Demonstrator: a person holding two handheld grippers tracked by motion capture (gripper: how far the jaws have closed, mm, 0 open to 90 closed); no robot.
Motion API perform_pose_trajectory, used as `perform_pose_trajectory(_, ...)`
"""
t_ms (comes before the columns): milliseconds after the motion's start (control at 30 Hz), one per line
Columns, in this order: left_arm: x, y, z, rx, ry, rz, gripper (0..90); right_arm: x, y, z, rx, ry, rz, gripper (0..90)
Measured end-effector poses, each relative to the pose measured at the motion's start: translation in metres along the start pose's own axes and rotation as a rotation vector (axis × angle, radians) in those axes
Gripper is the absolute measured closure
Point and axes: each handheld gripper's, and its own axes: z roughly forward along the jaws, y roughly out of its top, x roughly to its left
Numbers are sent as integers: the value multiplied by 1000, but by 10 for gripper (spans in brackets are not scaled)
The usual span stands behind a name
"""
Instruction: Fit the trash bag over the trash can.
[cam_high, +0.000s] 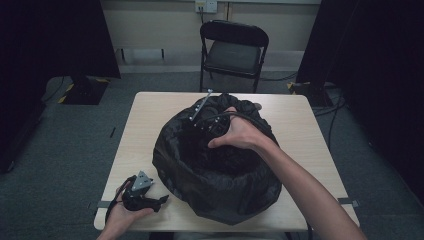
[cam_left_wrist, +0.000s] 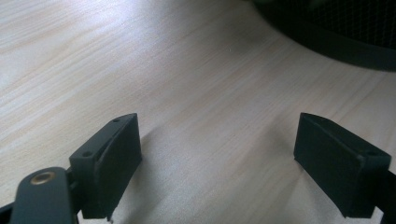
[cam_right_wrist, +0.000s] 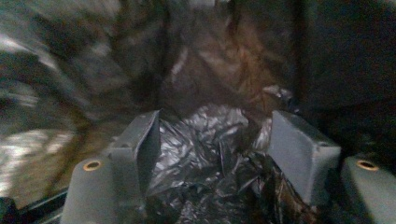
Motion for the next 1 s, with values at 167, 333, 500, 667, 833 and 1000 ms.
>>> perform_pose_trajectory(167,0,0,0,0,-1,0,144,-2,3,-20,-72,38,29,330)
perform_pose_trajectory(333,0,0,0,0,0,0,144,6,4,-35,-148,64,2,380)
perform_pose_trajectory(500,0,0,0,0,0,1,143,19,0,-47,-199,79,-74,555)
perform_pose_trajectory(667,0,0,0,0,0,1,143,26,-5,-62,-302,105,-126,649)
perform_pose_trajectory(833,0,0,0,0,0,1,143,40,-8,-68,-349,264,-258,622)
perform_pose_trajectory(1000,0,0,0,1,1,4,143,55,-9,-64,-272,356,-325,654)
